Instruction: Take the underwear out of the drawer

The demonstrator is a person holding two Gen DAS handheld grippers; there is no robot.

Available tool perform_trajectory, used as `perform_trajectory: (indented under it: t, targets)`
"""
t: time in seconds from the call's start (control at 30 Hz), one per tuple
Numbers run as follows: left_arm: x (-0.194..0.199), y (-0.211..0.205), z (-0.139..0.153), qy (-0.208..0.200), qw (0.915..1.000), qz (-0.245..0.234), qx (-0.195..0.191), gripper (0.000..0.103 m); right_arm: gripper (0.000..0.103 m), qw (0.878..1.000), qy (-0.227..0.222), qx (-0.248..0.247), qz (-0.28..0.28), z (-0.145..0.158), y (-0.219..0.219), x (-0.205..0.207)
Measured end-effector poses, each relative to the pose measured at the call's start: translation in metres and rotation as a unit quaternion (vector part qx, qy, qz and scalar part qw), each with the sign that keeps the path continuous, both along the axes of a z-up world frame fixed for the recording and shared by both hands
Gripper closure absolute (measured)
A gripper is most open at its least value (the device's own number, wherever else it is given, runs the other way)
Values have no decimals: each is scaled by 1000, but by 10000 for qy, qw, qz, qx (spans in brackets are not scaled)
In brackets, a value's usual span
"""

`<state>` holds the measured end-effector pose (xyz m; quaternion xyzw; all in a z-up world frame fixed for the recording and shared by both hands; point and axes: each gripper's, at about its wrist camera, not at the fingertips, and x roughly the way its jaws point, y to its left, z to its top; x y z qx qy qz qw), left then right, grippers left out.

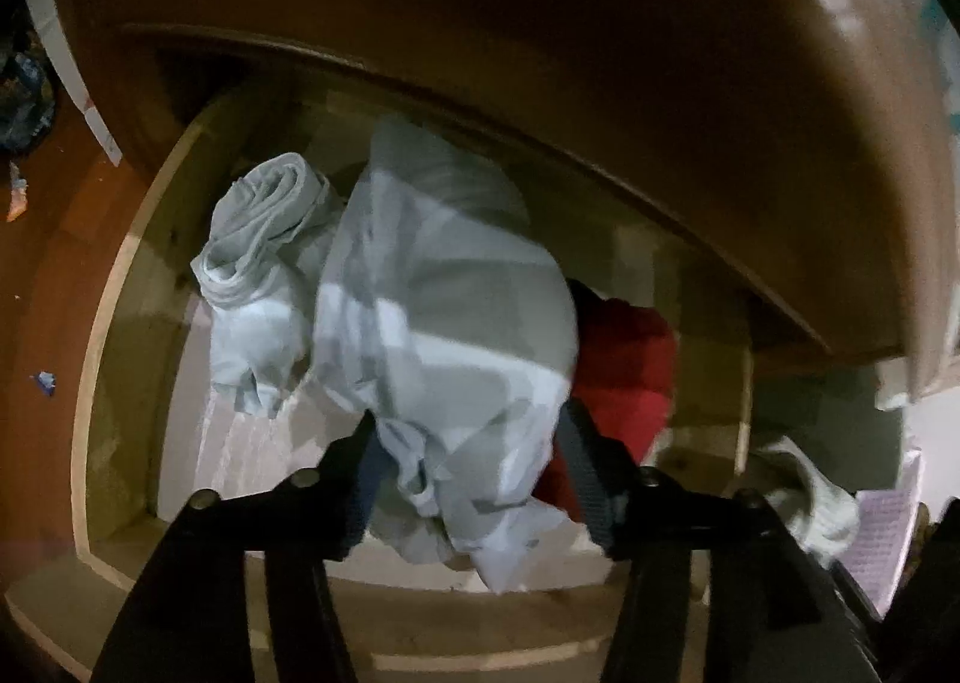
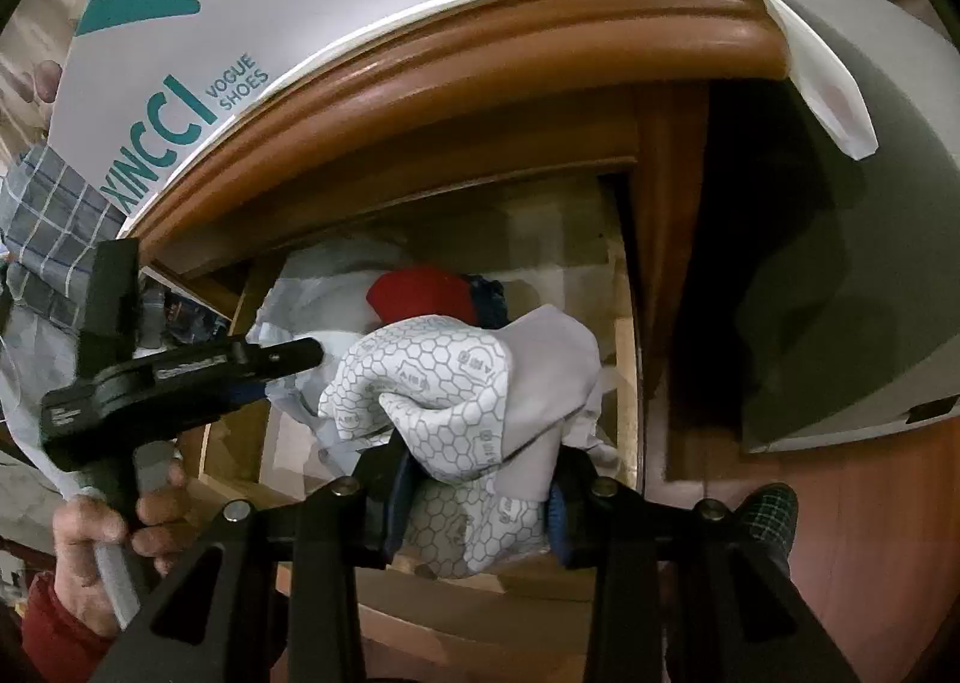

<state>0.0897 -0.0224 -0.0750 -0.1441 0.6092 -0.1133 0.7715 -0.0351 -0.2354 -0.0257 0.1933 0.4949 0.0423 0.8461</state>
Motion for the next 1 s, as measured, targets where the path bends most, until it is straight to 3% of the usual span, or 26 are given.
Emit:
perform_trajectory:
  t: [0.1,0.17,0.2,0.27,0.3,0.53,0.8,1.0]
  targets:
    - [7,-1,-2,-229,9996,145,12,46,67,10000,0,29,32,2,1,0]
    - [9,-7,-1,-337,9993,73,164,52,67,10000,8,48,35,2,2,1]
    - [9,-9,-2,-361,9991,15,239,60,67,10000,19,64,47,1,2,1]
    - [8,-13,-8,-320,9989,-126,310,96,67,9999,32,101,62,1,3,2]
    - [7,-14,-12,-279,9991,-102,314,99,67,9999,35,103,74,1,3,2]
    - [-15,-12,-4,-344,9988,-161,322,100,67,9998,-32,166,89,6,1,0]
    - [-51,15,27,-253,9993,-50,266,100,67,9997,-68,167,166,5,1,-3]
    - [-58,23,46,-299,9982,-111,512,100,67,9997,-65,160,192,4,2,-2]
